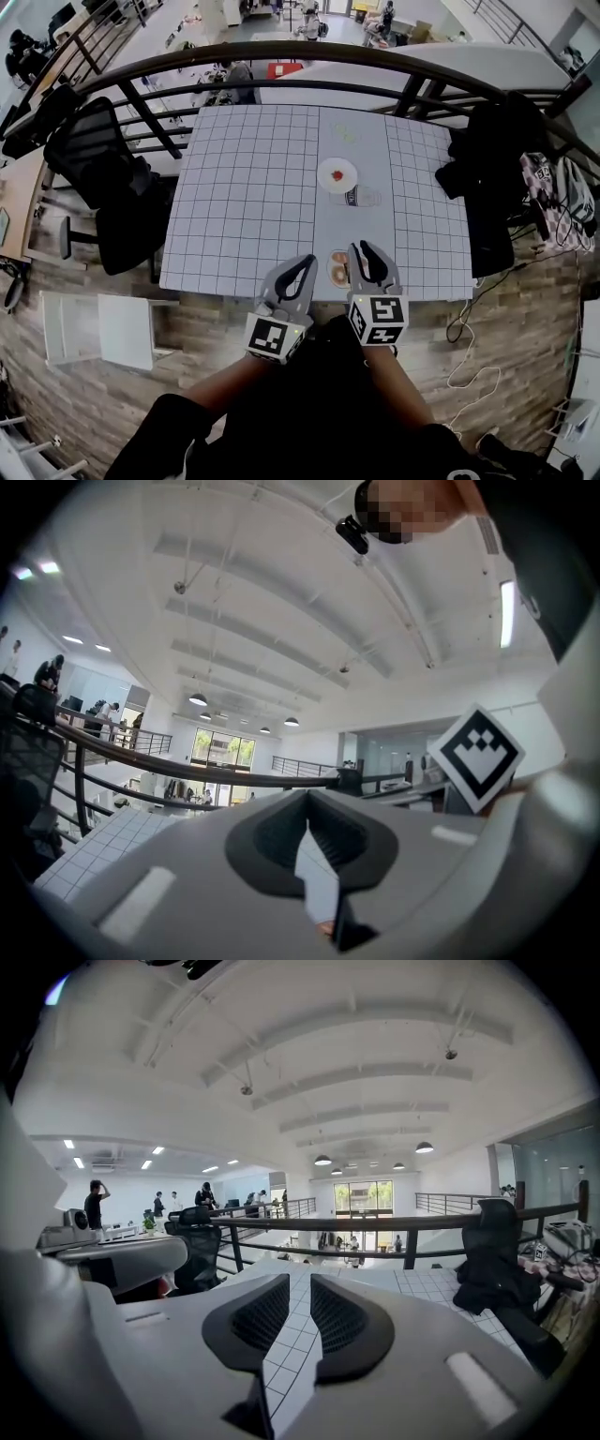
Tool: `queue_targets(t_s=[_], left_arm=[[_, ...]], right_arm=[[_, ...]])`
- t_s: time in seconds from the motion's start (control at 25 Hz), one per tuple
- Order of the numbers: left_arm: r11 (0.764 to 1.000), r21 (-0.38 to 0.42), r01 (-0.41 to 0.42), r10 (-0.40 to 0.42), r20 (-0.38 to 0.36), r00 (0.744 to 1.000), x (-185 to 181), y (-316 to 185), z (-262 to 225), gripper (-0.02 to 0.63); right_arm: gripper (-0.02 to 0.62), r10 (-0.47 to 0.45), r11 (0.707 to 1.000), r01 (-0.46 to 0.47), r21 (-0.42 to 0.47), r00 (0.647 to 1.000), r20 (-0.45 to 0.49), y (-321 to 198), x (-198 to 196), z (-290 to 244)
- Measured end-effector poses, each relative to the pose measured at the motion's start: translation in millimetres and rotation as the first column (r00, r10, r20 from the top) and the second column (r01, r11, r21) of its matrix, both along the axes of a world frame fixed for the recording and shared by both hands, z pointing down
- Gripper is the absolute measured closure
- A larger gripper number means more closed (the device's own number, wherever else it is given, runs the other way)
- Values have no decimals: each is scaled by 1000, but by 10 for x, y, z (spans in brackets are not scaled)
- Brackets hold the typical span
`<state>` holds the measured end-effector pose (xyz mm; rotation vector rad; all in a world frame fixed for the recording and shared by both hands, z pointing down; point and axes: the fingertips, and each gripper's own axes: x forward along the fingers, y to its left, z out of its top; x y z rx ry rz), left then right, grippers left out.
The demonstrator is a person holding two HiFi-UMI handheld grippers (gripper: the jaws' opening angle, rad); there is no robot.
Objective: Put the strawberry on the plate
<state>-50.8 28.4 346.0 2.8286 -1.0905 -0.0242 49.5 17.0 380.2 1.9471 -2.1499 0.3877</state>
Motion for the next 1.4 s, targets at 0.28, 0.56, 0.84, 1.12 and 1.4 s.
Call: queue_targets(t_s=[0.28,0.56,0.84,1.12,1.4], left_arm=[[998,0,66,-66,8,998,81,412,-64,597],[996,-23,87,-87,17,996,347,961,33,598],[997,-32,68,-67,21,998,590,1556,68,598],[996,-3,90,-90,15,996,749,1872,-14,598],[993,30,115,-115,5,993,822,2107,-158,598]], right_arm=[[560,-52,998,52,22,999,5,490,62,-154],[597,-66,995,63,80,997,32,1169,195,-313],[597,-24,987,22,157,1000,11,1790,370,-430],[597,-35,985,36,169,999,-11,2161,478,-403],[598,-85,983,90,160,996,-42,2405,448,-393]])
